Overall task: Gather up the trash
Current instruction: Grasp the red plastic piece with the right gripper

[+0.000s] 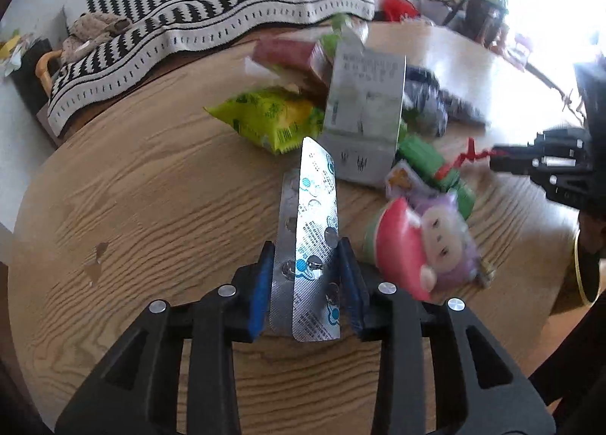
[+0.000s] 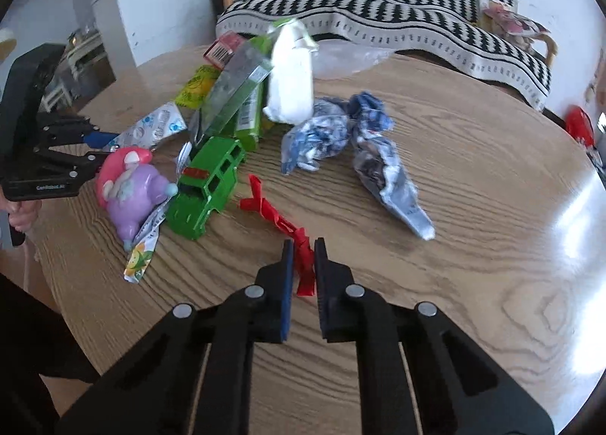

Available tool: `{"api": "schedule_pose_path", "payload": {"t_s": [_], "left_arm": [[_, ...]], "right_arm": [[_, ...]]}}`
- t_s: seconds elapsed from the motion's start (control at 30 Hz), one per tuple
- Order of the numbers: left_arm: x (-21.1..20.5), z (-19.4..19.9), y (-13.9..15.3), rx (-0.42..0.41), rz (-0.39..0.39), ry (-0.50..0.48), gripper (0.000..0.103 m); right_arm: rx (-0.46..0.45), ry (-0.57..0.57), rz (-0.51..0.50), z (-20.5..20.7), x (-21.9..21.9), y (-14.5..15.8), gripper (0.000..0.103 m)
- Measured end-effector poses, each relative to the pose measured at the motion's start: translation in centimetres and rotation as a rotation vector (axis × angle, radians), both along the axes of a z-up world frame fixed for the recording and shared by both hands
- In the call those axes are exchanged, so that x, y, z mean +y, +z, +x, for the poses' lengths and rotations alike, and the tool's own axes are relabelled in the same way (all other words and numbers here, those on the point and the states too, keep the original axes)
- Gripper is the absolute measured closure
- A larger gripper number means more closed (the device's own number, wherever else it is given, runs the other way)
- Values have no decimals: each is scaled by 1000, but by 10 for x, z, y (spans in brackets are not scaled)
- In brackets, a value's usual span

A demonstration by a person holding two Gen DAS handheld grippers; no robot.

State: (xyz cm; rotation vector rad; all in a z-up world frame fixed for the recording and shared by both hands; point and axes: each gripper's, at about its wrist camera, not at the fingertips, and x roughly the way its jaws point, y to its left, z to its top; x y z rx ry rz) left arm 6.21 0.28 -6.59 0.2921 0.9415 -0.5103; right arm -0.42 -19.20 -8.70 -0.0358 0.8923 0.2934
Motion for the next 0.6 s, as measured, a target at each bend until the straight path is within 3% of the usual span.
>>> {"api": "schedule_pose_path", "payload": {"t_s": [0.2,0.37,0.6], "left_arm": [[7,2,25,-21,-45,87,70],[2,-2,34,-17,-40,119,70],[1,-2,58,-25,-115,218,70]], "right_arm": [[-39,-55,83,-17,-20,22,92],[-43,-75,94,-26,-25,31,92],[-69,-152,118,-41,-37,48,92]]}}
